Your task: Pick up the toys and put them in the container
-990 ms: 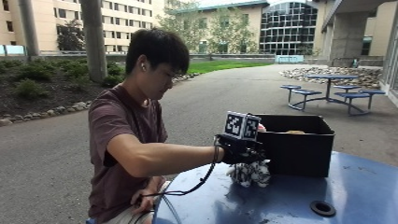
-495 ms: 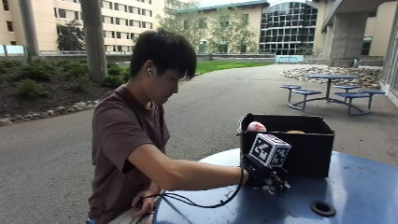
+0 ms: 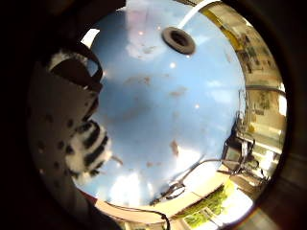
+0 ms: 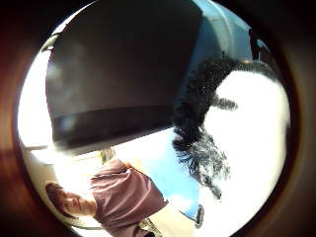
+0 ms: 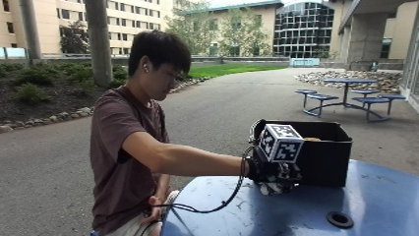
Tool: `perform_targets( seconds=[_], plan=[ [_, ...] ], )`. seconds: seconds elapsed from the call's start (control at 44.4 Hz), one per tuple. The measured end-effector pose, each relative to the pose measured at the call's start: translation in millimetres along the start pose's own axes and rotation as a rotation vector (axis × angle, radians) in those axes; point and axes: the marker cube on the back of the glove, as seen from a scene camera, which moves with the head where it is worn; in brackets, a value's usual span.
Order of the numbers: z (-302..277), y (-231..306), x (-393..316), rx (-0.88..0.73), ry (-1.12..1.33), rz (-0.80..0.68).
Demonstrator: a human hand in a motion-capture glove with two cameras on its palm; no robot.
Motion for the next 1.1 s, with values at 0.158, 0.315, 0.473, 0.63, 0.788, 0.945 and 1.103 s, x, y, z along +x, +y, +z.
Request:
perform_targets(
  seconds=[0.158, 0.315, 0.473, 0.63, 0.788, 0.945, 1.103],
  plan=[
    [-75.7, 31.0, 0.2, 0.068, 0.032, 0.112],
    [-155.0, 41.4, -22.5, 0.151, 0.070, 0.210],
    [-206.3, 34.6, -53.8, 0.207, 0.101, 0.257],
    [-219.4, 1.5, -103.0, 0.252, 0.133, 0.257],
    [-210.8, -41.4, -176.7, 0.238, 0.124, 0.122],
    [-197.1, -80.4, -247.4, 0.227, 0.138, 0.007],
    [-190.2, -104.5, -285.6, 0.221, 0.180, 0.017]
  ],
)
